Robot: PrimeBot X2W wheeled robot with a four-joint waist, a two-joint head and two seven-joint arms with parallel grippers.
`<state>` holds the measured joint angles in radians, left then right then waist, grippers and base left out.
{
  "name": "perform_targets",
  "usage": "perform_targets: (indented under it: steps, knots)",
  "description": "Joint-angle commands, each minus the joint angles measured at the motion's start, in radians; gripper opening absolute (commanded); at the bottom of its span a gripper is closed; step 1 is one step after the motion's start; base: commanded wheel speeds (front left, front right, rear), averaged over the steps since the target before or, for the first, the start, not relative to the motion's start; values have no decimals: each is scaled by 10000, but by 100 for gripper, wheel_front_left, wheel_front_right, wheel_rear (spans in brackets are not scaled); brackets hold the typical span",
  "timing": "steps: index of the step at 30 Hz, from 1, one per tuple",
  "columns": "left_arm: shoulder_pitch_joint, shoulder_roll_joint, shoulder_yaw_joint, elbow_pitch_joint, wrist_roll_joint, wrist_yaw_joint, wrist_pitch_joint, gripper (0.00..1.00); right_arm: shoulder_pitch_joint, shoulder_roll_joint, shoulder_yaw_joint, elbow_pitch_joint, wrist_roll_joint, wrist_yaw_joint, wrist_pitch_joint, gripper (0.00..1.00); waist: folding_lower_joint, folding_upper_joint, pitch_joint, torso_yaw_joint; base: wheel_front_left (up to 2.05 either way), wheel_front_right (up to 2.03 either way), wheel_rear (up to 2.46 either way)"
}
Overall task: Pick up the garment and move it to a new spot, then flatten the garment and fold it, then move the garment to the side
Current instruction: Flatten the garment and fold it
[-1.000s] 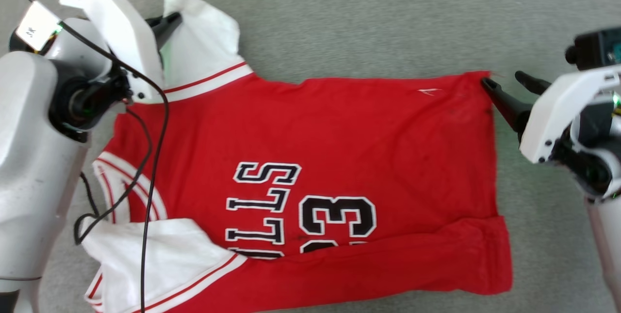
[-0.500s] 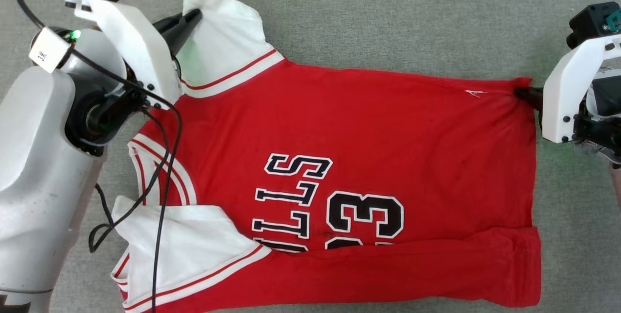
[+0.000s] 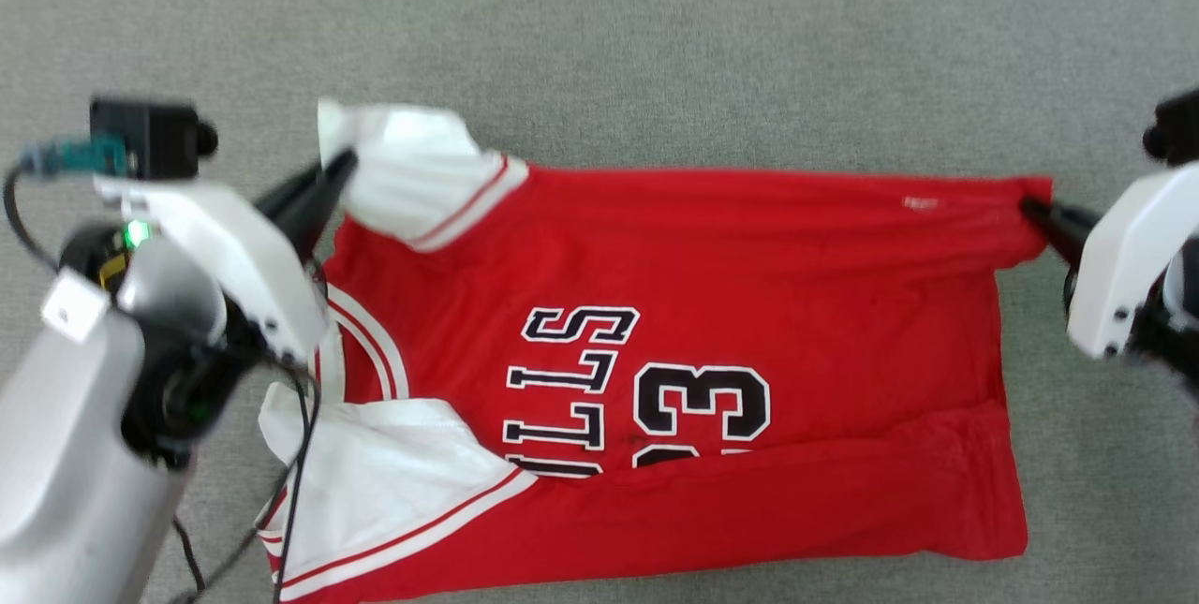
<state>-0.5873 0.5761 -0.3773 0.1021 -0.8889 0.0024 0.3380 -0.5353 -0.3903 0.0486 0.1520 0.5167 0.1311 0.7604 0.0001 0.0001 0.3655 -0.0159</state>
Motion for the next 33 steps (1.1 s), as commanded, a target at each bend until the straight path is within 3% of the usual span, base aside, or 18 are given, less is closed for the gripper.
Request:
perform_targets:
  steps: [1,12,19,20,21,22,23,24,25,26,33]
  knots:
    - [502,72,103,-166,-51,141,-156,0,432,144,-133,-185,-67,-8,-70,0,-1,-1,-243,40,0,0,0]
    - [4396,-229,83,-1327,-696,1144,-829,0,3594,1271,-1081,-1379,-387,-6,-278,0,-1,-1,-1028,152,0,0,0]
    - [5601,-530,-122,-1126,-1108,1252,-909,0,4909,1851,-1420,-1313,-443,-6,-584,0,-1,-1,-1294,107,0,0,0]
    - [5688,-639,-169,-1045,-1210,1212,-899,0,5034,1948,-1420,-1275,-442,-6,-665,7,-1,-1,-1313,87,0,0,0]
    - [5721,-745,-180,-952,-1262,1156,-956,0,5145,2076,-1430,-1232,-372,-6,-737,40,-1,-1,-1324,77,0,0,0]
    - [5736,-803,-187,-810,-1272,1127,-1035,0,5270,2127,-1408,-1188,-402,-6,-815,80,-1,-1,-1366,68,0,0,0]
    - [5804,-877,-238,-659,-1322,1074,-1053,0,5376,2198,-1406,-1165,-427,-6,-956,100,-1,-1,-1406,58,0,0,0]
    - [5810,-963,-245,-560,-1315,1023,-1164,40,5454,2281,-1401,-1182,-435,-6,-1160,100,-1,-1,-1426,53,0,0,0]
    - [5770,-1035,-246,-469,-1255,949,-1304,95,5499,2340,-1450,-1201,-473,-6,-1441,100,-1,-1,-1469,61,0,0,0]
    - [5731,-1095,-267,-406,-1221,888,-1410,100,5550,2387,-1513,-1249,-465,-6,-1733,100,-1,-1,-1505,79,0,0,0]
    - [5356,-1266,-371,-390,-503,647,-2437,100,5827,2560,-1781,-1733,-537,-6,-3197,100,-1,-1,-1906,174,0,0,0]
